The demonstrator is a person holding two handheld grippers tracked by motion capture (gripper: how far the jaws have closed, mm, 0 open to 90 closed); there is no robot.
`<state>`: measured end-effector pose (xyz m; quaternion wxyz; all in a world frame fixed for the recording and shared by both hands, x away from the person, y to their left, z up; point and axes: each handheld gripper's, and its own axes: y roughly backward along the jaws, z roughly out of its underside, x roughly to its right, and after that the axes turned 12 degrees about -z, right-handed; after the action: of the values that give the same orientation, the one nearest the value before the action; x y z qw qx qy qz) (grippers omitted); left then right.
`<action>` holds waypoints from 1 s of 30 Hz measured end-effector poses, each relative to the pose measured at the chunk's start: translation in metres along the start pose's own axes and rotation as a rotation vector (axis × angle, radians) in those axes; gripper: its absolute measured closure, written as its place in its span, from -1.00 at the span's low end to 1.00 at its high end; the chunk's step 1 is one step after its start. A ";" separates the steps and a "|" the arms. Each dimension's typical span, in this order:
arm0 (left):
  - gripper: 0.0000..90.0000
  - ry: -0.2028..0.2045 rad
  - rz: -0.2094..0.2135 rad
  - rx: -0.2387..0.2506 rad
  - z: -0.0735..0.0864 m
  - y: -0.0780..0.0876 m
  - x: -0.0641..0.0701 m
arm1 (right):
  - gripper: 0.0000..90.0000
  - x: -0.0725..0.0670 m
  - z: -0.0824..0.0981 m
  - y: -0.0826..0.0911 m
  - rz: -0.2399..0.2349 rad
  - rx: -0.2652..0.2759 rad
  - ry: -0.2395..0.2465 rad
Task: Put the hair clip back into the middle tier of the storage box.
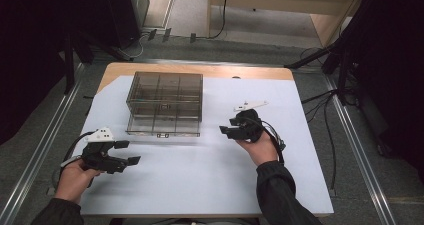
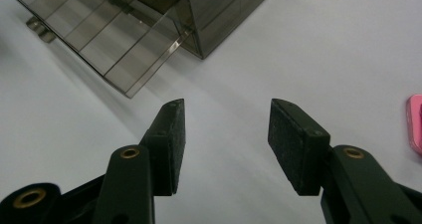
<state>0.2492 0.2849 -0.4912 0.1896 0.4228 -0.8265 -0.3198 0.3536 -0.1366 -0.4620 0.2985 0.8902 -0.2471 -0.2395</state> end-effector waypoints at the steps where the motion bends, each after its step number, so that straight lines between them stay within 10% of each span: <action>1: -0.47 0.002 0.004 -0.004 0.000 0.000 -0.001 | 0.13 0.000 -0.001 0.000 -0.003 0.005 0.004; 30: -0.46 -0.025 0.004 0.000 -0.003 -0.005 0.003 | -0.06 0.005 -0.002 -0.010 0.029 -0.118 -0.044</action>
<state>0.2520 0.2791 -0.4920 0.1801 0.4172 -0.8295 -0.3246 0.3616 -0.1314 -0.4684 0.3482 0.8619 -0.2519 -0.2690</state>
